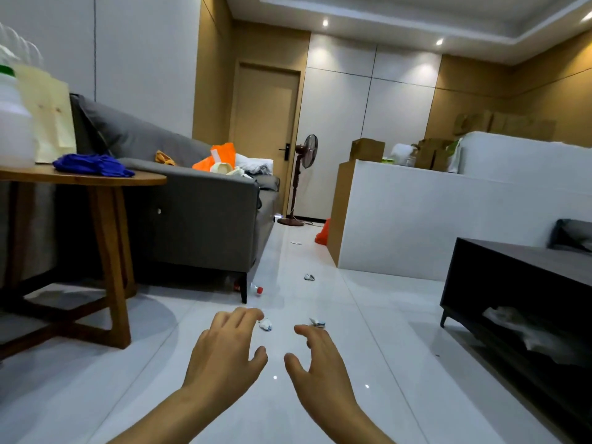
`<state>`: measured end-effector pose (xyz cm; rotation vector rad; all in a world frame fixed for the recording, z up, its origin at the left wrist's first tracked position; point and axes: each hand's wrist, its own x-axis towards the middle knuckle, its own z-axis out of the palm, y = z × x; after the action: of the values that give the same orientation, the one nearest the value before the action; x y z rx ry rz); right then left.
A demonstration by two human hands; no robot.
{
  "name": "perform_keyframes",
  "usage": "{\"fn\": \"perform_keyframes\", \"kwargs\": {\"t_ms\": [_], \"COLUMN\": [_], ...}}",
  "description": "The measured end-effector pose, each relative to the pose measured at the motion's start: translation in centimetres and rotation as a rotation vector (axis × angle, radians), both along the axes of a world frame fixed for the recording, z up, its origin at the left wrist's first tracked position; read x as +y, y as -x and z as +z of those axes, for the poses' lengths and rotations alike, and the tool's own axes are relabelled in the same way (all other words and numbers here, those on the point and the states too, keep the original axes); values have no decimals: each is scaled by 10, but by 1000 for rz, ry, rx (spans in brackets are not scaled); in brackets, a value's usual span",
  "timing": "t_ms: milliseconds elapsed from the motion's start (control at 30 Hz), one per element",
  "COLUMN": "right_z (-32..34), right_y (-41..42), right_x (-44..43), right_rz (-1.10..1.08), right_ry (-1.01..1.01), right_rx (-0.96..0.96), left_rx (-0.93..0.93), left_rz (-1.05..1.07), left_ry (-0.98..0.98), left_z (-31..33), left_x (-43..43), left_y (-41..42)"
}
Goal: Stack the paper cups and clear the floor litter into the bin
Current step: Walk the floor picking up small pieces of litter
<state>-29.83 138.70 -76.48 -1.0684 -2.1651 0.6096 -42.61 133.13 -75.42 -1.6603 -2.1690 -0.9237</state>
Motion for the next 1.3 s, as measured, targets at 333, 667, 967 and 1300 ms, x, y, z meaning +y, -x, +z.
{"fn": "perform_keyframes", "kwargs": {"t_ms": [333,667,967,1300], "right_z": [-7,-10,-11,-22], "right_y": [-11,-9,-3,2], "right_x": [3,8,4,7], "right_rz": [-31,-48,-34,-31], "right_ry": [26,49,24,56], "right_rx": [27,18,-11,-34], "left_rx": [20,22,-14,-20], "left_rz": [-10,-45,-44,-69], "left_ry": [2,20,32,34], "left_z": [-2,-5,-11,-22], "left_x": [11,19,15,16], "left_y": [-7,-4,8,14]}}
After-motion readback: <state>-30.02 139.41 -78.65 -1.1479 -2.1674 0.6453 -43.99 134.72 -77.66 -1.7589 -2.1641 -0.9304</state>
